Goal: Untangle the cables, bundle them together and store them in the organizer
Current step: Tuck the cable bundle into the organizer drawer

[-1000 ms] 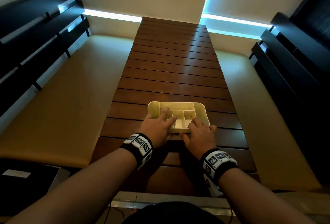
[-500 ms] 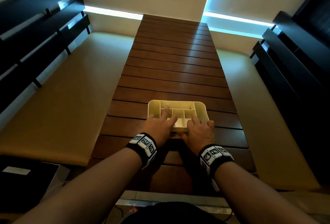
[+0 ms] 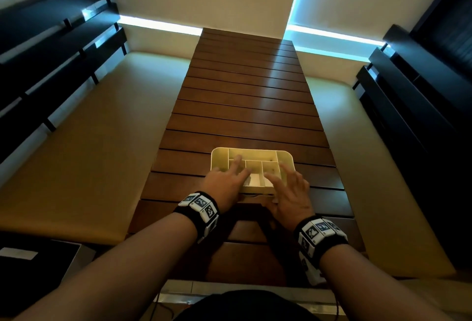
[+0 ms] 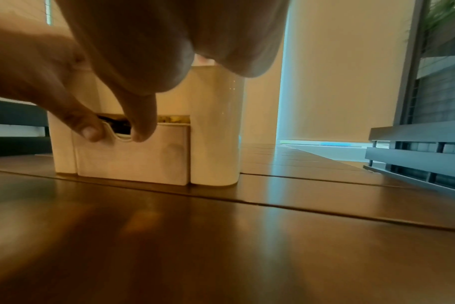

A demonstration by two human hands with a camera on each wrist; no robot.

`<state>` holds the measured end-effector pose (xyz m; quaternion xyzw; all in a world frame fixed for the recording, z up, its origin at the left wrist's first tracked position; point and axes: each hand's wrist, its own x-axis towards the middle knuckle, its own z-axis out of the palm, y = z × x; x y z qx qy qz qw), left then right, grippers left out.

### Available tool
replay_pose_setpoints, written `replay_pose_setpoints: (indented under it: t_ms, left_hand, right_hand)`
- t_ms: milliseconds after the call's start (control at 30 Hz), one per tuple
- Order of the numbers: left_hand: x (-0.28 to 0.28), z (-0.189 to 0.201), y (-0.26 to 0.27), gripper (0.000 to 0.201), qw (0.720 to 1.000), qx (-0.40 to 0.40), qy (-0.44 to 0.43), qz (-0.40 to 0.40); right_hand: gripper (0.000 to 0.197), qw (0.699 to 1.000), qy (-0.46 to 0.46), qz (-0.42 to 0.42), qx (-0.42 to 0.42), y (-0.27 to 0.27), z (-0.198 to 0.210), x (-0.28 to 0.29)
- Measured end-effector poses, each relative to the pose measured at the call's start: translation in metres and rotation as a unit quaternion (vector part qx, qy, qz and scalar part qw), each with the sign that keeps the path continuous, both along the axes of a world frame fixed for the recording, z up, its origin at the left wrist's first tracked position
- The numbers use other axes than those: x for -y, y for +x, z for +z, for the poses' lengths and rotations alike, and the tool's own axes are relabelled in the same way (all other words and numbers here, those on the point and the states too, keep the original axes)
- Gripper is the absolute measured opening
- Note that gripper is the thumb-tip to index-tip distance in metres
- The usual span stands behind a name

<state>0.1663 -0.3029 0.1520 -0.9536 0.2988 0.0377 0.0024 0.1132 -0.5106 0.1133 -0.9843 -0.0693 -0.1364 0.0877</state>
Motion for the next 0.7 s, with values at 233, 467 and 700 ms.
replay_pose_setpoints:
  t_ms: [233, 467, 700]
  left_hand:
    - [-0.015, -0.013, 0.001, 0.094, 0.998, 0.046, -0.037, 0.022]
    - [-0.033, -0.022, 0.004, 0.098, 0.992, -0.007, -0.129, 0.006]
    - [-0.034, -0.024, 0.013, 0.104, 0.98, -0.06, -0.188, 0.024]
  right_hand:
    - [0.059, 0.999, -0.042, 0.01, -0.016, 0.004, 0.002, 0.004]
    - [0.09, 0.999, 0.032, 0.017, 0.008, 0.006, -0.008, 0.007]
    - [0.081, 0.997, 0.078, -0.008, -0.028, 0.006, -0.006, 0.01]
